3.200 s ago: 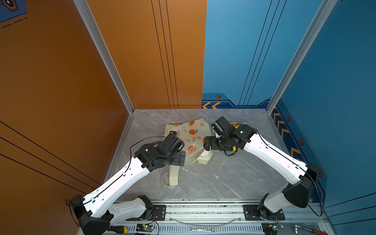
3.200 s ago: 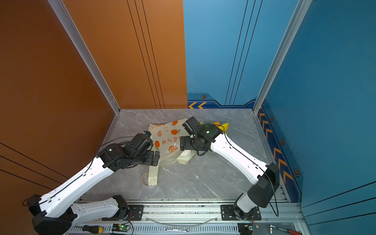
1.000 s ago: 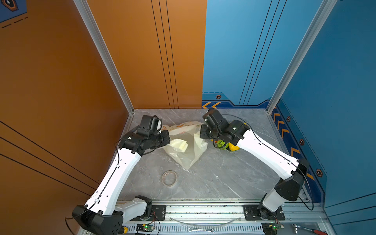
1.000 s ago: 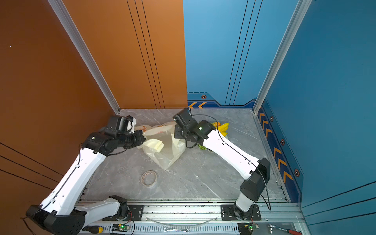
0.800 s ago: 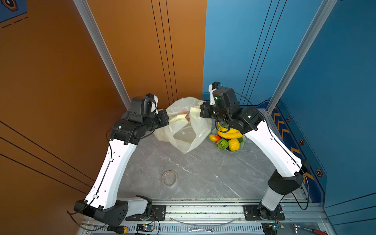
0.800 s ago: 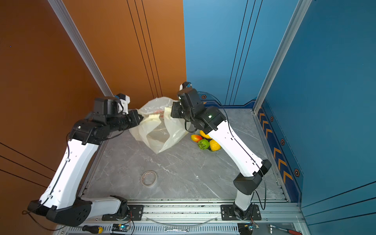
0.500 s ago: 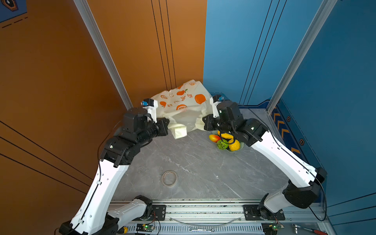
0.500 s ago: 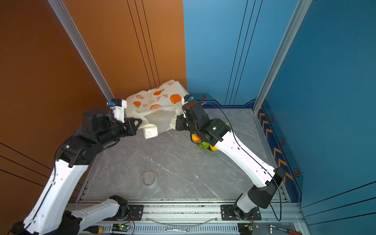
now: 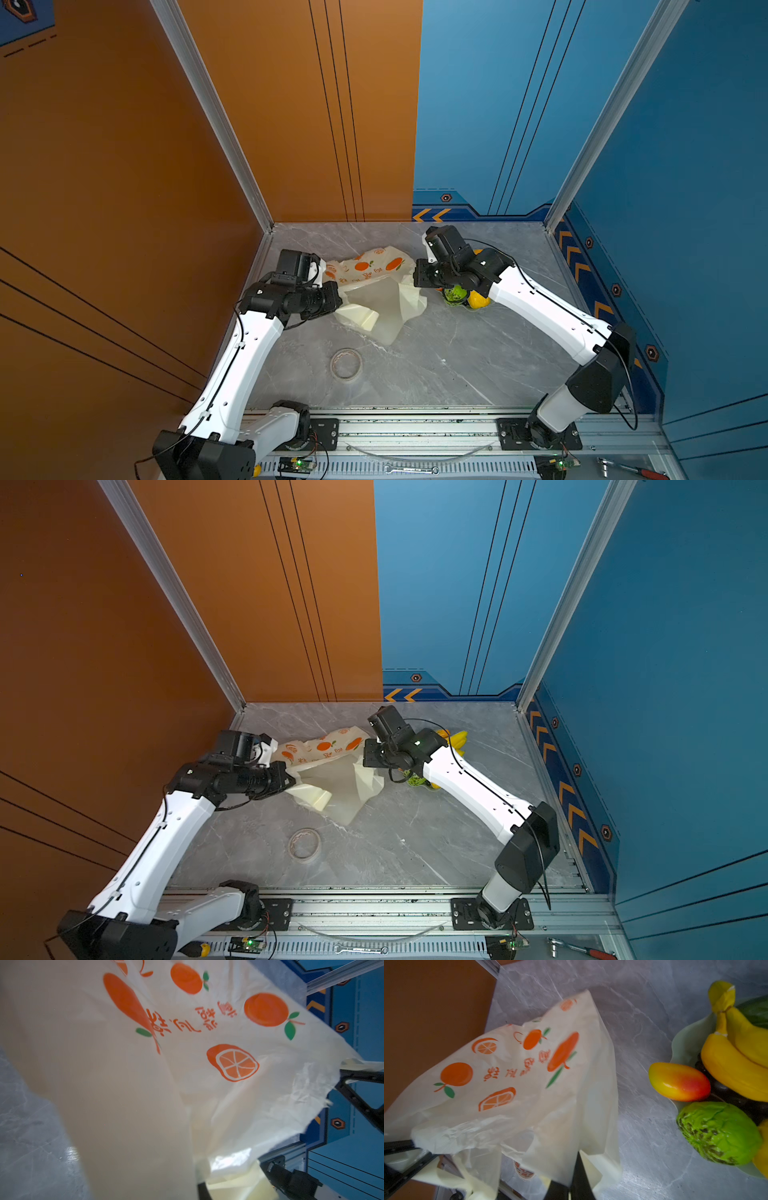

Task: Place the fruits into the plastic bag
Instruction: Open the plastic bag at the top-center of the table.

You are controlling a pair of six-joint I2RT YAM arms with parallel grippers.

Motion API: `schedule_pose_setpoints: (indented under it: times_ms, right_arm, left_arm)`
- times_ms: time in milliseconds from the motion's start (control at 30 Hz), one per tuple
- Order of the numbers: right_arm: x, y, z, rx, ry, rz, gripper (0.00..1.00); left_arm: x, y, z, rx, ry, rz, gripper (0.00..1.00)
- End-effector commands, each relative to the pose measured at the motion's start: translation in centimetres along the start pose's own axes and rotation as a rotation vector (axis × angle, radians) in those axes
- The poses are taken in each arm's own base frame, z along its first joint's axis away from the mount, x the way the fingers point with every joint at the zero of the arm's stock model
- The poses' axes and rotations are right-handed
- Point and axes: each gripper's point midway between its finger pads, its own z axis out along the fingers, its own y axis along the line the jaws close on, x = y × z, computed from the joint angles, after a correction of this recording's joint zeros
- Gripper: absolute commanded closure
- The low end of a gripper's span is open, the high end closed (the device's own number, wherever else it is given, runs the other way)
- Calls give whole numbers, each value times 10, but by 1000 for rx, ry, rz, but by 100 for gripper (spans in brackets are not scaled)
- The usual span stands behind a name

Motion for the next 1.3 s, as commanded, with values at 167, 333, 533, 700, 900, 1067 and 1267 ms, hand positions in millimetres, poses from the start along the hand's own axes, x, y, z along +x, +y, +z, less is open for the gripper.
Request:
schedule_pose_setpoints:
  times_ms: [167,333,533,700,900,1067,1267]
  right_arm:
    - [5,46,-26,-133,10,25,100]
    - [7,70,-26,-188,18,49,100]
    - [-5,76,-28,-217,1,90,100]
    - [-16,71,-24,-208,-9,122,100]
    - [-24,78,-29,-235,-21,130,100]
    - [-37,71,-33,-241,-41,161,100]
    - [-40,75,-37,-272,-36,172,100]
  left_arm:
    - [15,-3,12,73,125,-74,65]
    - [27,7,23,44,152,-102,48]
    - [73,31,45,-59,247,-97,50]
    - [91,27,38,-54,263,-98,50]
    - [112,21,56,-40,300,-118,59]
    - [135,29,64,-96,336,-88,53]
    - [126,39,64,-142,270,-88,91]
